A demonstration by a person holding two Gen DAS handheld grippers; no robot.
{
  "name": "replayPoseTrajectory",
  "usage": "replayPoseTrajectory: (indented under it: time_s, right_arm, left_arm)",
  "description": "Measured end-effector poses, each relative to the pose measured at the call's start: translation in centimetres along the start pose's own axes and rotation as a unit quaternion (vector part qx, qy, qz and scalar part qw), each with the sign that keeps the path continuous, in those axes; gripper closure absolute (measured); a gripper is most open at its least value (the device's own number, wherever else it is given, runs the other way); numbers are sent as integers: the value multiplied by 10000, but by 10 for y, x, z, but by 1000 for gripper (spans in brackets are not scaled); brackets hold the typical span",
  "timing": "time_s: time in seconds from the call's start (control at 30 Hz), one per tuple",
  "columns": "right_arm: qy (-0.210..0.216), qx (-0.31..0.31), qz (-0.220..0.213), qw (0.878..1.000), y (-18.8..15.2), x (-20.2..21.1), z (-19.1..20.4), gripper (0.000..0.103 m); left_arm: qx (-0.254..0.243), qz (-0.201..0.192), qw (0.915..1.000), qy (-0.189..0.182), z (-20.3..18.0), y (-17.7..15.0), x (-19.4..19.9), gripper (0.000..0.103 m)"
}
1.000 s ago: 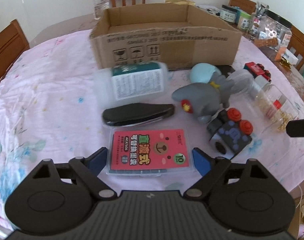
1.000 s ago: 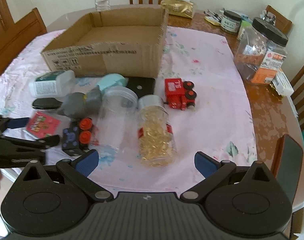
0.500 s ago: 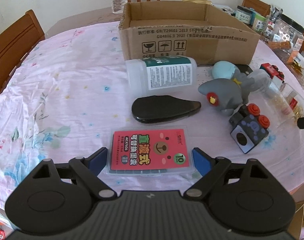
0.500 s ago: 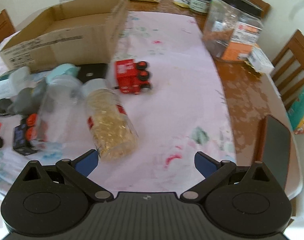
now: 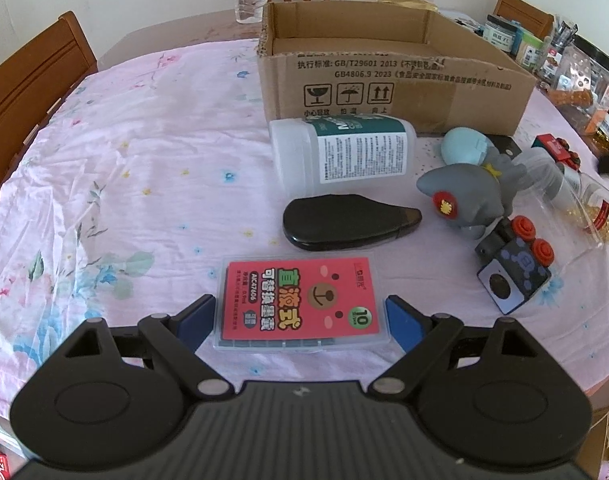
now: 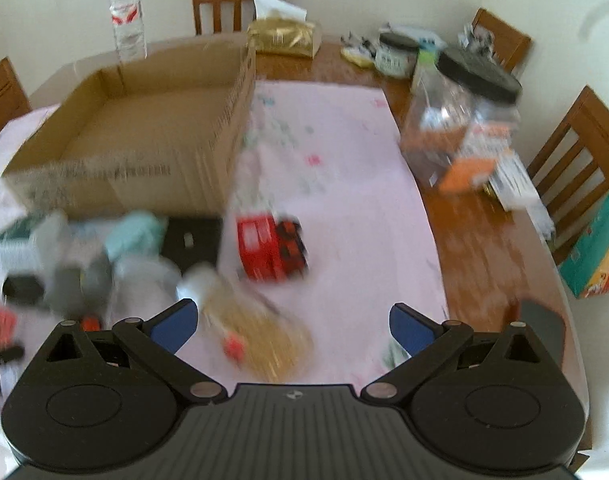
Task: Organize rigid objects
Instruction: 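Close the right gripper around the capsule jar lying on its side while the left holds the card pack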
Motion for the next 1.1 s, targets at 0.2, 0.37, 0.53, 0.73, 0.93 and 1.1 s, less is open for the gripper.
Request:
replayPoseTrajectory:
  time_s: [0.2,0.37,0.53,0.73,0.93,1.1]
  right_arm:
    - [-171,-208,252,9993,9,-37,10,0]
    - [-161,-220,361,9990,-5,-30,7,0]
    - [-266,-299,472,9981,-29,-12,-6,0]
    - [-203,-379,632,9971,-64,-6,-19,0]
    - [65,-227,436,9988,-82,-15,-22,0]
    - [270,84,205,9994,-85,-15,-24,0]
  left_arm:
    - [-18,13,10000,-15,0,1,0,13]
    - [-32,14,10000,-24,0,0,0,13]
    - [-49,12,10000,-20,0,-1,0,13]
    - [-28,-4,10000,-3,0,-2,1,13]
    - [47,-16,10000,10,0,-5,1,7]
    - [99,-33,9999,42,-2,-9,1,0]
Point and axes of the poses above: each gripper's, at about its wrist camera, not at the fingertips, and x roughly against the way its jaws point, z to its left, y to its top, the point moved 3 cm from there along -x, roughly the way its jaws point, and after that the axes turned 8 degrees about y, right-handed, at the moved point
